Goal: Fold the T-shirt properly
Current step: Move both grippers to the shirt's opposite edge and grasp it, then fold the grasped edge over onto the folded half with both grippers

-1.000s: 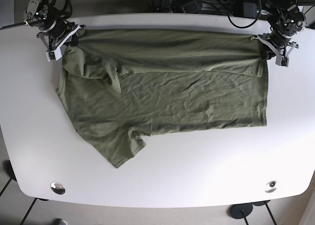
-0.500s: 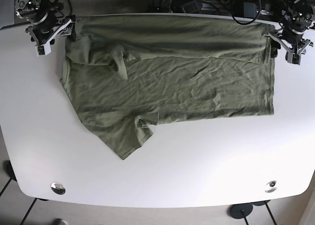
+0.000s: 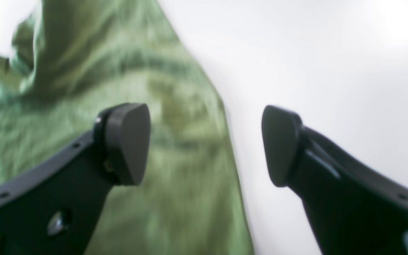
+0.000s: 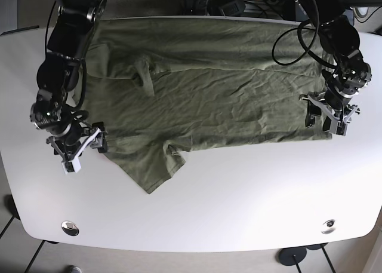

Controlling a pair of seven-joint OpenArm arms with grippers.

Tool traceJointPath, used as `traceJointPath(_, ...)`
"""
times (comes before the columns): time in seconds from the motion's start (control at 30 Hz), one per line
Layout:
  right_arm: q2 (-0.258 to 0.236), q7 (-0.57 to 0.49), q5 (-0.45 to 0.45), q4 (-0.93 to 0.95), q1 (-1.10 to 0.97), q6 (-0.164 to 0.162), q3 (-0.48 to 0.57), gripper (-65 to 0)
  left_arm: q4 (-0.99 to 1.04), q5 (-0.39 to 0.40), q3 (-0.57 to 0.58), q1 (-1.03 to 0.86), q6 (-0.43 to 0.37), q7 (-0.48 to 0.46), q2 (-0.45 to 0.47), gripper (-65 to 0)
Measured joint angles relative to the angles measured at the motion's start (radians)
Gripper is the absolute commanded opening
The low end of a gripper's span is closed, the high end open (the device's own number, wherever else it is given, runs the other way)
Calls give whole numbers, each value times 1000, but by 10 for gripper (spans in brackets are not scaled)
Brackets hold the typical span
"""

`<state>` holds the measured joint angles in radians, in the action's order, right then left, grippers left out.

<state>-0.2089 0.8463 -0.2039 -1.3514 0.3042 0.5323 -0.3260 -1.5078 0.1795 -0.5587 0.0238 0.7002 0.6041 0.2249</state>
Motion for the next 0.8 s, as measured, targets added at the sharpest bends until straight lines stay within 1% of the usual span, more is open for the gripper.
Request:
traceJointPath(0.1,-27,-116,10,215,99,3,53,-182,8,-2,7,35,0,0,1,-343)
traceJointPath(0.13,-38,-185,21,312,132,2,68,-182,8,-3,12,42,-3,0,2,-343)
traceJointPath(0.17,-48,-222,21,371,147,-1,82,-182,8,-2,16,43,-3,0,2,-343)
traceJointPath(0.2,-68,-274,18,457,161,0,110,-182,8,-3,23,43,-3,1,0,-343)
traceJointPath(0.27,-84,-336,18,546,165,-4,139,-184,8,-3,26,46,-3,1,0,-343)
traceJointPath(0.3,-84,-368,13,554,160,-4,143,-184,8,-3,24,50,-3,0,0,-342)
traceJointPath(0.33,-84,-369,16,555,156,-3,145,-184,9,-3,24,52,-3,0,1,-340)
traceJointPath(0.37,-81,-370,16,548,145,-4,145,-184,20,-21,24,58,-3,-3,2,-339)
traceJointPath(0.43,-66,-402,2,513,106,-4,144,-200,64,-118,23,92,-3,-2,1,-338)
traceJointPath(0.47,-56,-405,-1,505,99,-4,143,-238,100,-147,21,116,-3,0,1,-338)
traceJointPath(0.5,-48,-405,-2,501,96,-4,144,-328,160,-188,20,159,-3,1,0,-338)
traceJointPath(0.6,-32,-402,-3,502,93,-2,145,-517,250,-242,-10,235,-2,-3,1,-328)
traceJointPath(0.63,-32,-397,-6,504,93,0,145,-588,294,-251,-22,263,-44,-4,16,-271)
traceJointPath(0.67,-33,-397,-6,504,93,0,143,-623,326,-251,-26,279,-78,-3,32,-228)
traceJointPath(0.7,-34,-397,-5,504,92,0,143,-629,371,-251,-26,299,-126,-3,54,-181)
traceJointPath(0.77,-31,-397,-6,504,91,0,143,-628,414,-251,-27,312,-196,-8,76,-154)
traceJointPath(0.8,-32,-397,-6,504,91,0,143,-628,434,-251,-28,312,-195,-8,84,-154)
